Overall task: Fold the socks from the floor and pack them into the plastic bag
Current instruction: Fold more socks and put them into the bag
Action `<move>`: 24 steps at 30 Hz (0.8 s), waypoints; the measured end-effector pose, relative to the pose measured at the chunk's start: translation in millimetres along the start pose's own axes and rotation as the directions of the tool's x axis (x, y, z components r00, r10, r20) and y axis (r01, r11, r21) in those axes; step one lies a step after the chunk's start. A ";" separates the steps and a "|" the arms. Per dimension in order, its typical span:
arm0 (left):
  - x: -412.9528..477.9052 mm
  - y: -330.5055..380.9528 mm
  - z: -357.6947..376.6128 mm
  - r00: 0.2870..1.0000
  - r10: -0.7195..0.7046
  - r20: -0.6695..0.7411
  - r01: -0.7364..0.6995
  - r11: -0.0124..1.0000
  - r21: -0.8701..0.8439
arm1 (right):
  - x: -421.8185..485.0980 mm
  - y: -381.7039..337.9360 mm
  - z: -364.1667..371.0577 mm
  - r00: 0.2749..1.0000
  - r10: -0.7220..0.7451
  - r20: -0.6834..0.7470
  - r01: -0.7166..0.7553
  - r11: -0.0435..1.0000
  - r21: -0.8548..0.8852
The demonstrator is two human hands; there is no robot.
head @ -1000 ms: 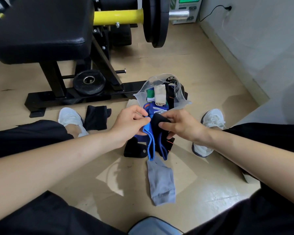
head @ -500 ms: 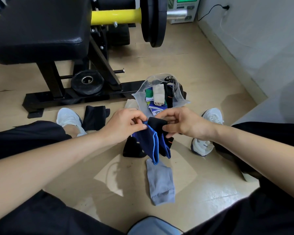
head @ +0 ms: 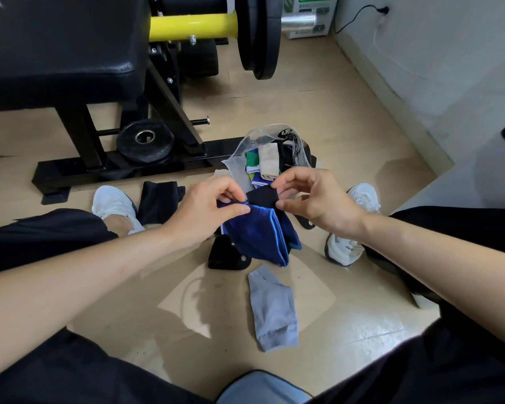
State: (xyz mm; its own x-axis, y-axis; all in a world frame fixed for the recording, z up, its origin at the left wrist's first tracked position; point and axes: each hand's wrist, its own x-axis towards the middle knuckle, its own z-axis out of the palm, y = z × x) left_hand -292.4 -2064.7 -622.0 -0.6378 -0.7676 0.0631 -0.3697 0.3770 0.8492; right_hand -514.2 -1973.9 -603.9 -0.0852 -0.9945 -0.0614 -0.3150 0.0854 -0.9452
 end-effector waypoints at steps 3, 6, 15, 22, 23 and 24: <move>-2.3 3.4 2.7 0.998 -0.001 -0.059 -0.001 1.000 -0.028 | -1.9 -3.5 3.7 1.000 0.003 -0.024 -0.003 1.000 0.030; -2.5 3.5 4.5 0.995 -0.035 -0.098 0.026 0.995 -0.098 | -4.8 -9.1 5.9 1.000 0.009 -0.005 -0.009 1.000 -0.012; 1.1 10.1 1.4 0.999 -0.036 0.012 0.037 0.994 -0.104 | -6.9 -8.0 10.7 0.996 -0.084 0.000 0.083 0.984 -0.155; 4.0 8.3 -3.0 0.996 -0.042 0.074 0.041 0.999 0.014 | -11.4 -6.5 12.3 0.991 -0.133 0.001 0.130 0.968 -0.214; 3.2 7.0 -3.1 0.996 -0.040 0.078 0.038 0.999 0.026 | -11.0 -6.1 12.2 0.992 -0.127 -0.007 0.123 0.970 -0.210; 2.2 6.0 -3.4 0.996 -0.041 0.085 0.037 0.999 0.040 | -10.7 -6.0 12.2 0.992 -0.127 -0.008 0.122 0.970 -0.211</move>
State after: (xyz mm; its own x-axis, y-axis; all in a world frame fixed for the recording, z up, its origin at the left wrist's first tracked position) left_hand -293.7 -2065.9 -615.0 -0.6774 -0.7354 -0.0163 -0.4197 0.3682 0.8296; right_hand -499.8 -1964.5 -601.5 -0.0525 -0.9967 0.0613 -0.5157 -0.0255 -0.8564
